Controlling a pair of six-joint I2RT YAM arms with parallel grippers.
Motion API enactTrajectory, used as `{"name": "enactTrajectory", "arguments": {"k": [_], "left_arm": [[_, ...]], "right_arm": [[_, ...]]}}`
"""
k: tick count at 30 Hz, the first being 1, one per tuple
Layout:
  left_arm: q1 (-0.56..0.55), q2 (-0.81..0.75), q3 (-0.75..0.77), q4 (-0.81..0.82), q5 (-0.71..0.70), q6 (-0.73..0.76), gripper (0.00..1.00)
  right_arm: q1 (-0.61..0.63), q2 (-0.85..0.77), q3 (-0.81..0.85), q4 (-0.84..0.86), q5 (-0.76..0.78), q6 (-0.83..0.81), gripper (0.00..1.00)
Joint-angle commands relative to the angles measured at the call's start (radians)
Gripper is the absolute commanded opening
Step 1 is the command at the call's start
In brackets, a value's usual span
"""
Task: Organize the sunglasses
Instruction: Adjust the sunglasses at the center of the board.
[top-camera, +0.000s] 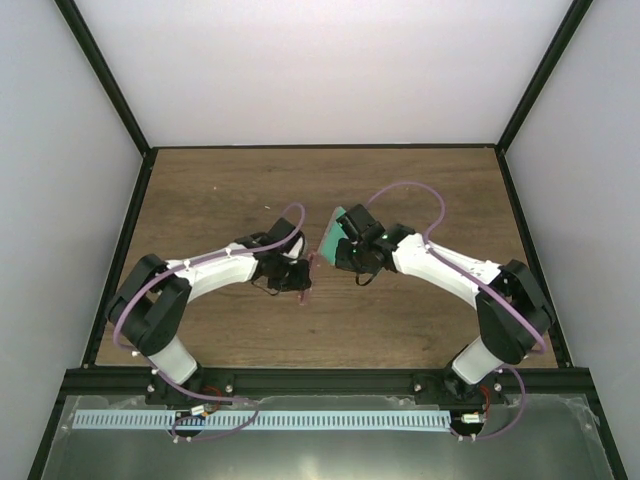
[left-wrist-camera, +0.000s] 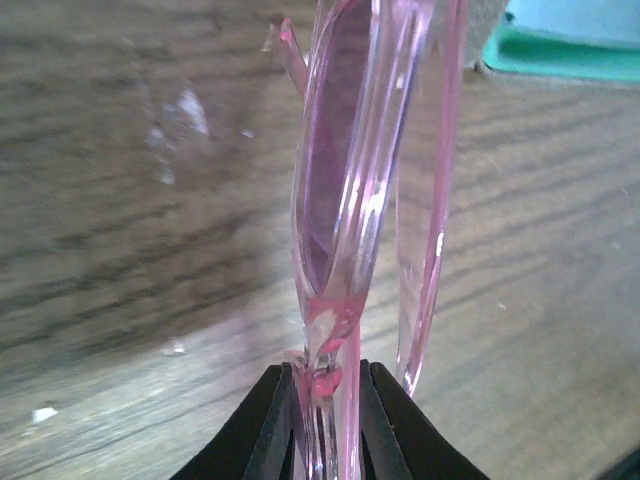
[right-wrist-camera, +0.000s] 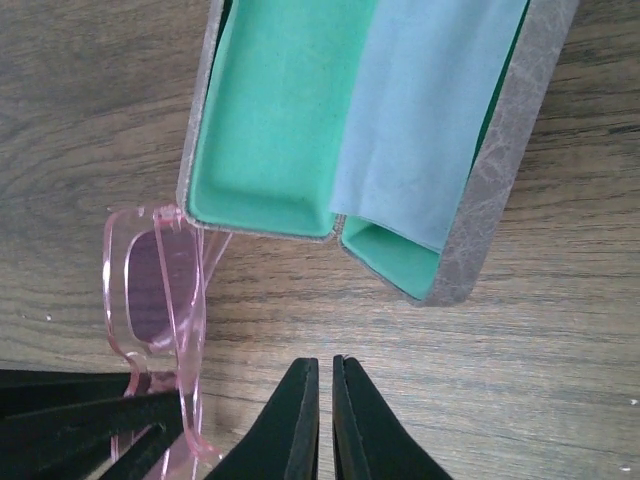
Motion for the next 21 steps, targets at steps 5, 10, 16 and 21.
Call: {"name": "enactTrajectory", "arguments": {"k": [5,10,16,21], "left_arm": [[0.075,0.036,-0.088,0.185,0.297,0.006,0.21],[0.122,0.08,-0.069,0.044,0.172,0.057,0.44],[0.13,0.057,-0.071,-0.01,0.078,0.068,0.73],[0.13,0.007,-0.061,-0.023,0.05,0.049,0.78]], "right_arm": [[-0.01,-0.021,0.05,-0.049,0.069,-0.015,0.06],[-0.021,-0.032,0.074,-0.054,0.081,-0.029,0.07],[-0.08,-0.057,0.082,-0.057,0.101,-0.047,0.07],[-0.176,-0.033,0.095,-0.03,0.053,-0.089,0.08]]}}
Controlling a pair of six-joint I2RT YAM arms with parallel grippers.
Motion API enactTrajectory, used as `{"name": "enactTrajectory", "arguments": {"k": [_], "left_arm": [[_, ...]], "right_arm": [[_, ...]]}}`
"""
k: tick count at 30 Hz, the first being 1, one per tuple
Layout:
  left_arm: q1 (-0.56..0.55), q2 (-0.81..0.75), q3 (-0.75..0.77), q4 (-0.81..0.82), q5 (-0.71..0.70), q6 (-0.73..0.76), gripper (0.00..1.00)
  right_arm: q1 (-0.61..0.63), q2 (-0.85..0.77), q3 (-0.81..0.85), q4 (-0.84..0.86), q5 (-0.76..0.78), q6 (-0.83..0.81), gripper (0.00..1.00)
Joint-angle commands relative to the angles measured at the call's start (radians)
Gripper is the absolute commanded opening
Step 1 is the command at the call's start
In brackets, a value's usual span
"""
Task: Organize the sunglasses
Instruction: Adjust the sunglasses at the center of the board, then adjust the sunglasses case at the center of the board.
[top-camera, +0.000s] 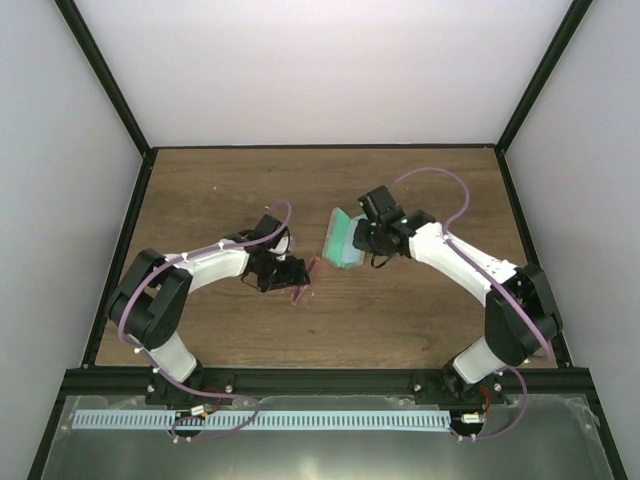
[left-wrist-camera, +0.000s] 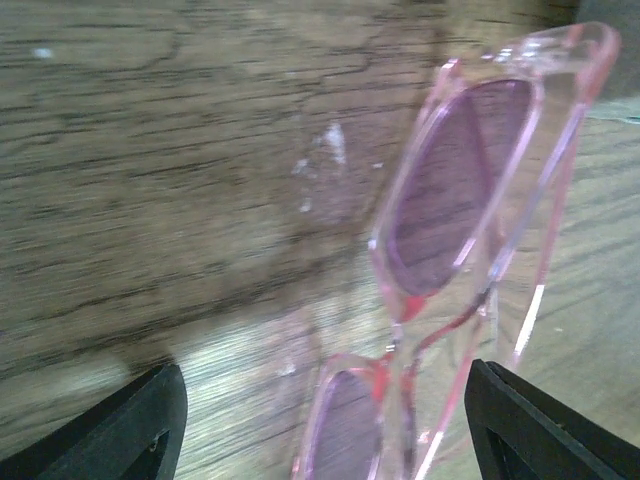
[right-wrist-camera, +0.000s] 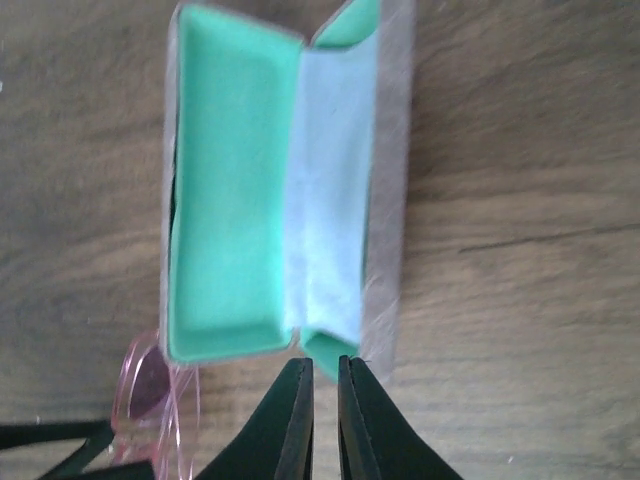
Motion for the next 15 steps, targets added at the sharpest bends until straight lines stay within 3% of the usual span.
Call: {"name": "enactTrajectory", "arguments": {"k": [1,8,15], "left_arm": [[0.005,-0.032,-0.004,-0.077,-0.088,-0.002,0.78],[0.006,-0.083,0.057,-0.128,-0.098,-0.003,0.78],[0.006,-0.108,0.139,-0.186,-0.101,-0.001,0.78]], "right_arm": [[-0.081,0.014,0.06,0.018,-0.013,-0.054,0.08],[-0.096,0.147,0.129,0.045,-0.004,-0.149,0.09],[-0.113,0.205,0.092,0.106,-0.065,-0.157,0.09]]}}
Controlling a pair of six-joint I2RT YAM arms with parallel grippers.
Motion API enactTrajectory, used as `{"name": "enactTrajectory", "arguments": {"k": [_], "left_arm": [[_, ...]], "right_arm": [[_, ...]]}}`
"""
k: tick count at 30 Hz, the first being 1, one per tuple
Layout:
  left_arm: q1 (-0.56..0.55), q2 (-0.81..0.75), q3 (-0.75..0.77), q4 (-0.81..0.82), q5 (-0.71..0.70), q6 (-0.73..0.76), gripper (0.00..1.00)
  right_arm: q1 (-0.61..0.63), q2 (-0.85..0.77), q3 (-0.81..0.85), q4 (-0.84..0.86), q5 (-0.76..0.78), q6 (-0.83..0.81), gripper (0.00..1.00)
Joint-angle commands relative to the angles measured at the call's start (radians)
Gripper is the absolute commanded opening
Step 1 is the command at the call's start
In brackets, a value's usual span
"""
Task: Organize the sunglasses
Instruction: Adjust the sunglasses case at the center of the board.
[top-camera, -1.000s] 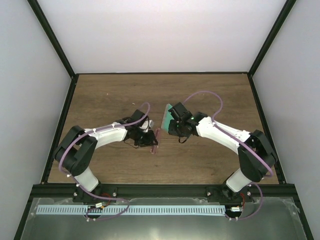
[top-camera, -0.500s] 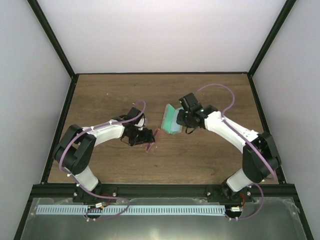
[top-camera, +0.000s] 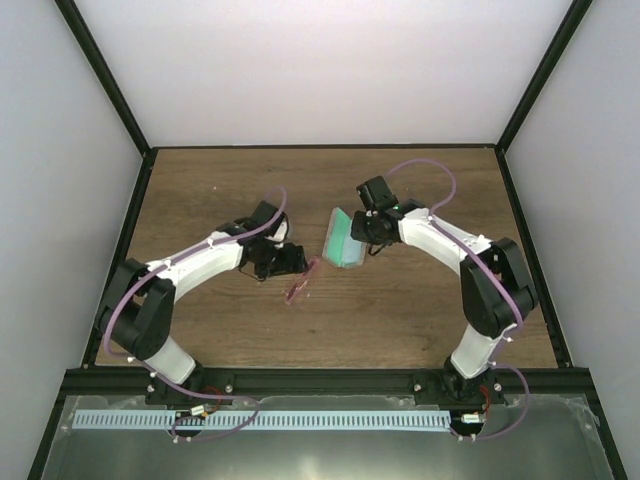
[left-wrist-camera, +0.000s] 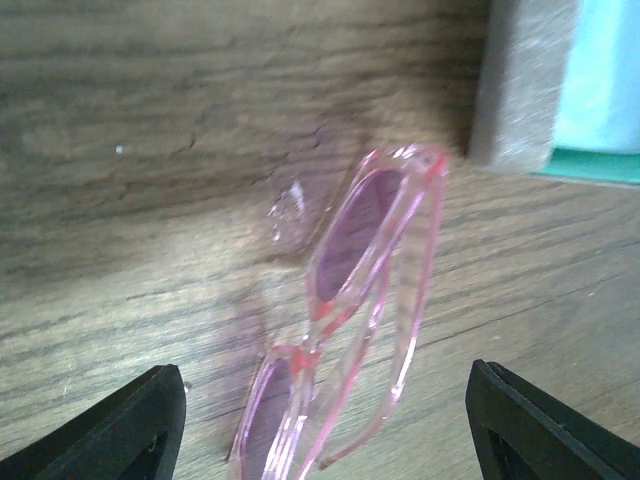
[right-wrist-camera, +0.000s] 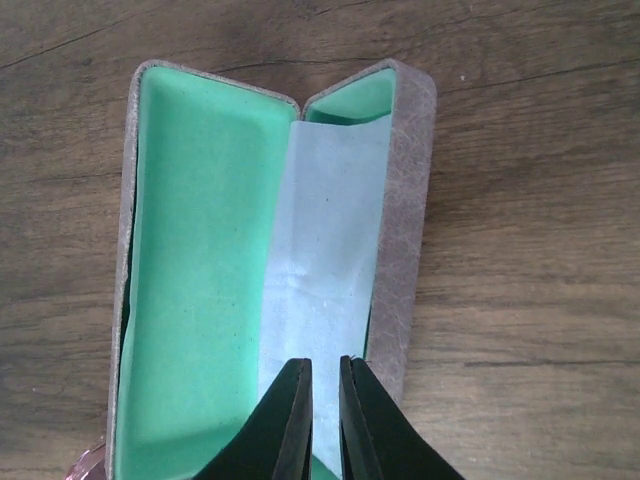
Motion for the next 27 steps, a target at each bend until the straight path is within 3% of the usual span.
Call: {"name": "enactTrajectory", "arguments": {"k": [1,12,17,27], "left_arm": [[0.004,-0.028,0.057,-0.051,-0.011,0.003,0.78],[0.003,-0.008,0.047,-0.044,-0.021,0.013,0.78],[-0.003,-0.022,0.048,-0.042,-0.007,0.04,0.68],[-0.061,-0.027,0.057,-0.033,-0.051,0.034,0.74]], "right_arm": [[-0.013,0.038,-0.008,0.038,-0.029,-0.023,0.09],[-0.016,0.057,-0.09,0.057,-0.037,-0.018,0.05],[-0.016,0.066,-0.096,0.067,-0.049,-0.023,0.05],[-0.016,0.016,-0.09,0.065,-0.06,-0.019,0.05]]}}
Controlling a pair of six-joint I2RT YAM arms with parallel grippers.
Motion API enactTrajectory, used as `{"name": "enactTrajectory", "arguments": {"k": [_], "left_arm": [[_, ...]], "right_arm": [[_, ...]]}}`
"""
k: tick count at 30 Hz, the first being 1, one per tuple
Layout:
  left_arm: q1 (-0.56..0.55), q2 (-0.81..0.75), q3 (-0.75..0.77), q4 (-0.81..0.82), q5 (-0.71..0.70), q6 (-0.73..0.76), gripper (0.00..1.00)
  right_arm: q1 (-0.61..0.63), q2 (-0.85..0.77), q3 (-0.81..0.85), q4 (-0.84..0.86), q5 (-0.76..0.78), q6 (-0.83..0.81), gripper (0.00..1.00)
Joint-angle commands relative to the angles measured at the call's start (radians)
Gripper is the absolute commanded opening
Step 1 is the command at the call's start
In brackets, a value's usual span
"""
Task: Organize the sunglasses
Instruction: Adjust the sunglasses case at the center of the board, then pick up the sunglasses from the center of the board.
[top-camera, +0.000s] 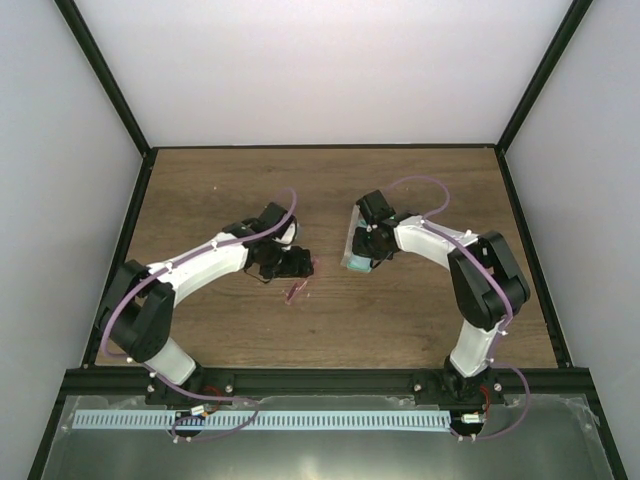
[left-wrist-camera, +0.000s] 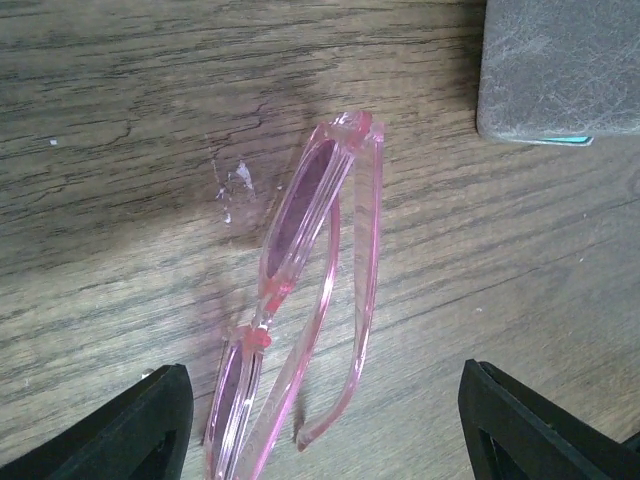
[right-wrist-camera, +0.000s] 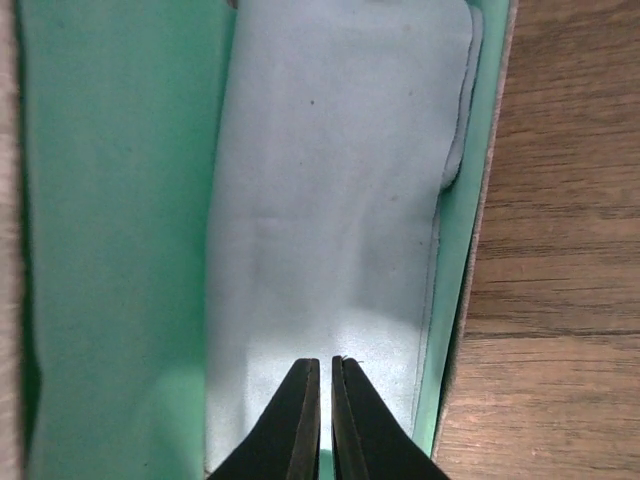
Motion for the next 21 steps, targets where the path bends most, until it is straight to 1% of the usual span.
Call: {"name": "enactTrajectory", "arguments": {"k": [1,5,10,13,17,21], "left_arm": [[-0.006,-0.022,0.001,0.011,-0.035,-0.003,0.75],[-0.007,-0.043,-0.01,-0.001,-0.088,0.019,0.73],[-0.009,-0.04,-0.012,-0.087,-0.175,0.087,0.62],[-0.019,-0.05,-0.038,-0.09,-0.168,0.096,0.58],[-0.03,-0.067,-0.088,-0.034,-0.085,0.078,0.56],[-0.036,-0.051,-0.109,-0.025,-0.097,0.063,0.5]], "right_arm": [[-0.007,-0.073,0.005,0.001,-0.003,-0.008,0.05],[-0.007,-0.159,-0.023,-0.028,0.006,0.009,0.05],[-0.007,-0.284,-0.075,-0.064,0.023,0.042,0.05],[-0.006,-0.345,-0.101,-0.079,0.024,0.061,0.06],[-0.007,-0.391,-0.112,-0.101,0.023,0.069,0.06],[-0.006,-0.41,-0.125,-0.112,0.019,0.075,0.06]]}}
